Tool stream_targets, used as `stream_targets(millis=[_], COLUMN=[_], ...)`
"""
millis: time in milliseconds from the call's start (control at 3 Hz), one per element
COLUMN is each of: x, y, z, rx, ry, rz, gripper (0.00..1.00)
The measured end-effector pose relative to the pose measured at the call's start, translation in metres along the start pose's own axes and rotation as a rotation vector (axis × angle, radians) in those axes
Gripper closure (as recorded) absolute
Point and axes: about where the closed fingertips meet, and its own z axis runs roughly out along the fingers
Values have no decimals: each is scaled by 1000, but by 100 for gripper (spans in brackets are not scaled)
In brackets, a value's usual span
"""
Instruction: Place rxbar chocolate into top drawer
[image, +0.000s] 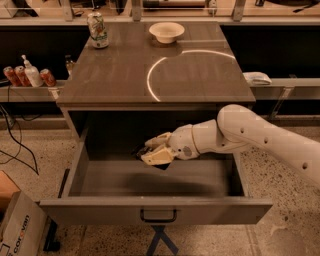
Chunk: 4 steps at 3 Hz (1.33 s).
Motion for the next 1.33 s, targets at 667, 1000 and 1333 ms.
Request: stream_targets(millis=[667,1000,1333], x=[23,44,68], y=[-2,-5,-9], z=[19,27,30], rx=[13,20,35], ry=[130,160,189], rz=[-30,-15,13], gripper=[100,100,81])
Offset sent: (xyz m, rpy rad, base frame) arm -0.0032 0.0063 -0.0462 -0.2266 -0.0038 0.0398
